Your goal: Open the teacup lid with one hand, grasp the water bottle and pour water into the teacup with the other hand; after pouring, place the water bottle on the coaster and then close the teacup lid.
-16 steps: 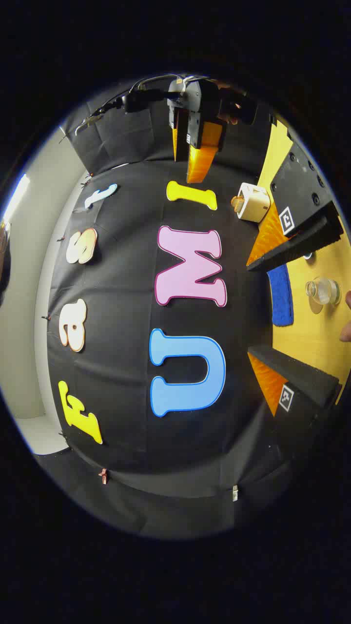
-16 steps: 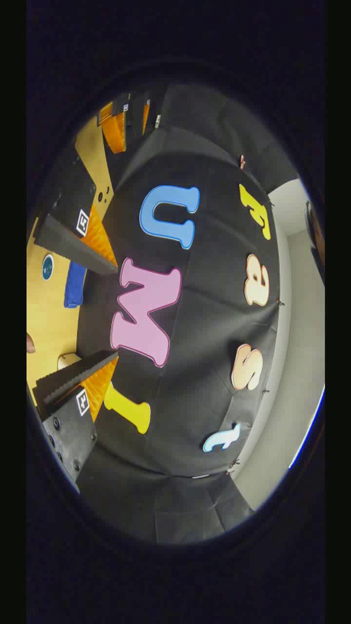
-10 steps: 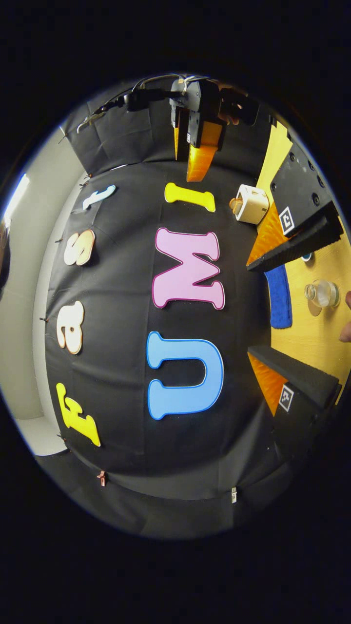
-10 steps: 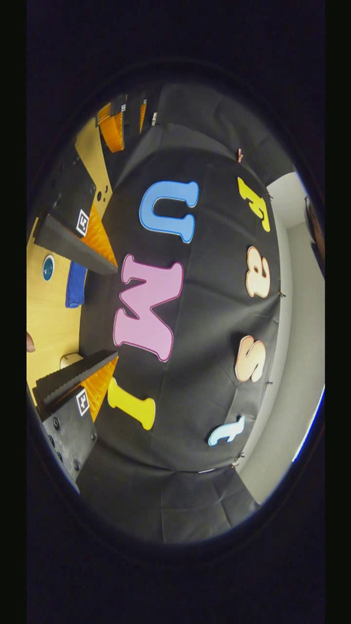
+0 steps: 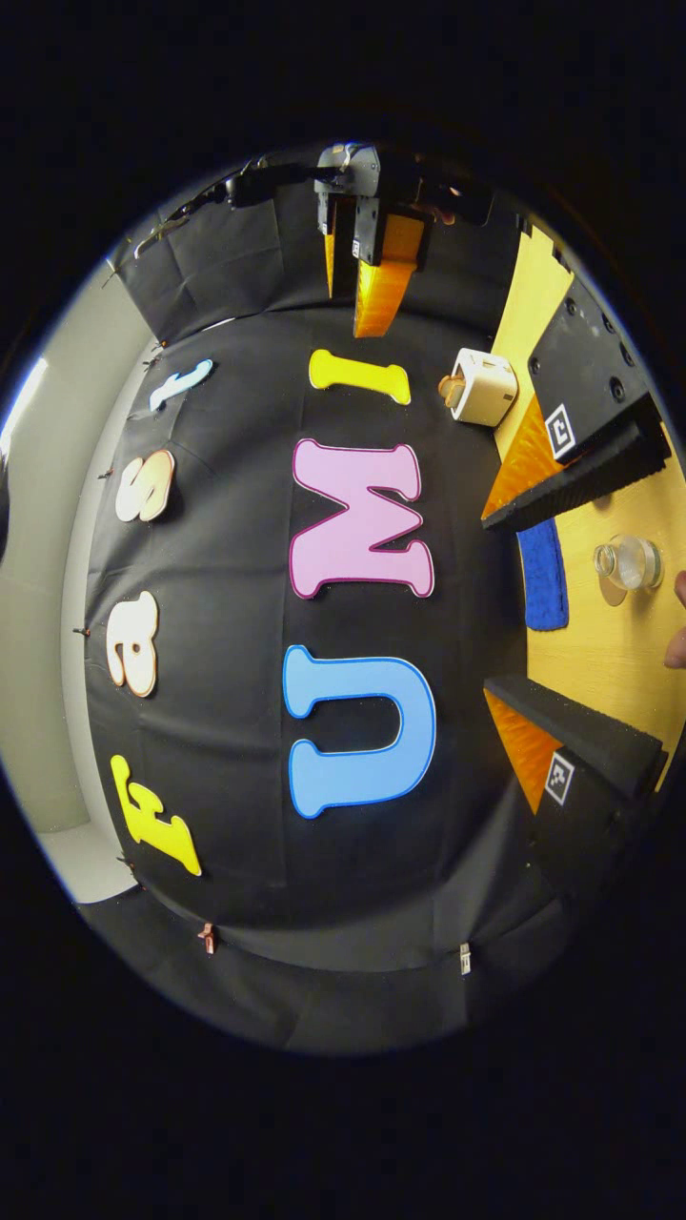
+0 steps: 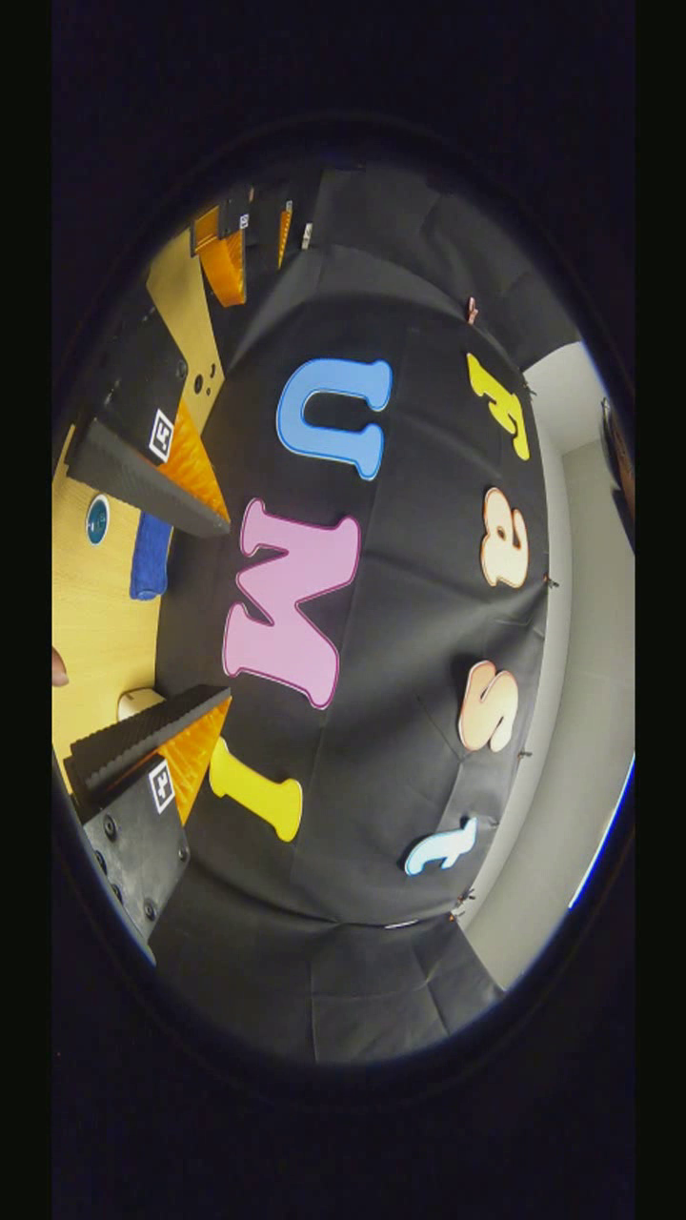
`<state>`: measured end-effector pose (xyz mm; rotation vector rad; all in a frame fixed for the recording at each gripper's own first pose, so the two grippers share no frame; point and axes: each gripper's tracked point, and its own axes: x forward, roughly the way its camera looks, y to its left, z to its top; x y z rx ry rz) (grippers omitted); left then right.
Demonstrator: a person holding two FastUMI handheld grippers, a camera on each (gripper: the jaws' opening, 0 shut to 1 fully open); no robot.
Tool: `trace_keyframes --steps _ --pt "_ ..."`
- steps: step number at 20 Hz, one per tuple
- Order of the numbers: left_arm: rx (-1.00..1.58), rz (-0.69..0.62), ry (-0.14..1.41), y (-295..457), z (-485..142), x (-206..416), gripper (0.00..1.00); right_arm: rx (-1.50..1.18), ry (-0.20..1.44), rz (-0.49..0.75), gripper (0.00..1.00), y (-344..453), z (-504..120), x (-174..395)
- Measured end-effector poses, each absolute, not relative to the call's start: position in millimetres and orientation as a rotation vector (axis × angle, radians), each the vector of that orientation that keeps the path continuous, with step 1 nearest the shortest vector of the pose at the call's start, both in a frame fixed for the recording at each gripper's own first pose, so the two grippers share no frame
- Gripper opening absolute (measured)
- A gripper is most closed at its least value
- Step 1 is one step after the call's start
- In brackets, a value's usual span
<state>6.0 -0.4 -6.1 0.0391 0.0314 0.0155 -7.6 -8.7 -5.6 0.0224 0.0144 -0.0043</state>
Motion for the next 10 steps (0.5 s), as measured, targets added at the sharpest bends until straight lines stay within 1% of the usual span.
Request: trace_keyframes --steps 5,10 --pt "0.051 0.0 0.042 -6 -16 4 0.95 0.035 0.024 0.026 0.97 -1 -20 -4" --pt "0.077 -0.031 0.082 -14 -48 2 0.96 0.058 0.046 0.063 0.97 18 -49 4"
